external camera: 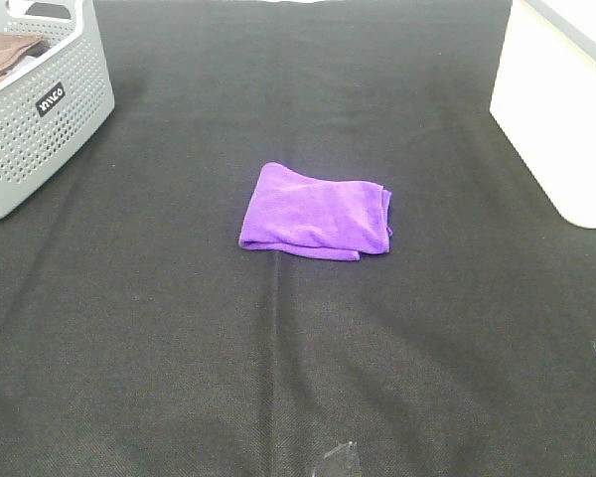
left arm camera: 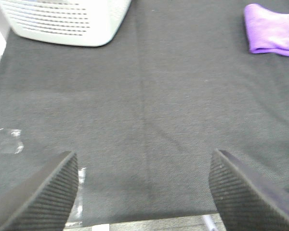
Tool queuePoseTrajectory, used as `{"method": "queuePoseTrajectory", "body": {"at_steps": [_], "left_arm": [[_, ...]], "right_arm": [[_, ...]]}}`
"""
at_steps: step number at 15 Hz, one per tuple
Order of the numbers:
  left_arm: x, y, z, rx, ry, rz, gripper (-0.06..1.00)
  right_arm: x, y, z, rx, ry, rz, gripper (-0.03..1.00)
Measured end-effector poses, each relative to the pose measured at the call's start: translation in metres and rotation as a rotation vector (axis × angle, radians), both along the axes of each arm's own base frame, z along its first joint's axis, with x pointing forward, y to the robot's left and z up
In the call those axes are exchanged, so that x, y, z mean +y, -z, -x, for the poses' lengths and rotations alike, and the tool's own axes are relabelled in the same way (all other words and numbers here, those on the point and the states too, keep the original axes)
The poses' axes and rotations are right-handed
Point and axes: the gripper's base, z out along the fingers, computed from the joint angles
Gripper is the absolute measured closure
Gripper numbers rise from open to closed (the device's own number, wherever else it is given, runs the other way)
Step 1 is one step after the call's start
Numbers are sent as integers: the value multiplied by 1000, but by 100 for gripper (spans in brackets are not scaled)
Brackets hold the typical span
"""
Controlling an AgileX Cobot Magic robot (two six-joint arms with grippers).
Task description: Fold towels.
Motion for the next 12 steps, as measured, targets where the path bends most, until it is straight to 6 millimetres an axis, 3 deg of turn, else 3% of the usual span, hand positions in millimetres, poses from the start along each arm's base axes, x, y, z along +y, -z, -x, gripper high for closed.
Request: {"method": "queuePoseTrajectory", "body": {"at_steps": [4, 12], "left_arm": [[-1, 5, -10, -54, 3, 13, 25], [-2, 3, -11, -72, 12, 27, 25]], "right_arm": [[-2, 1, 1, -4, -113, 9, 33], [-3, 4, -4, -29, -102, 17, 33]]}}
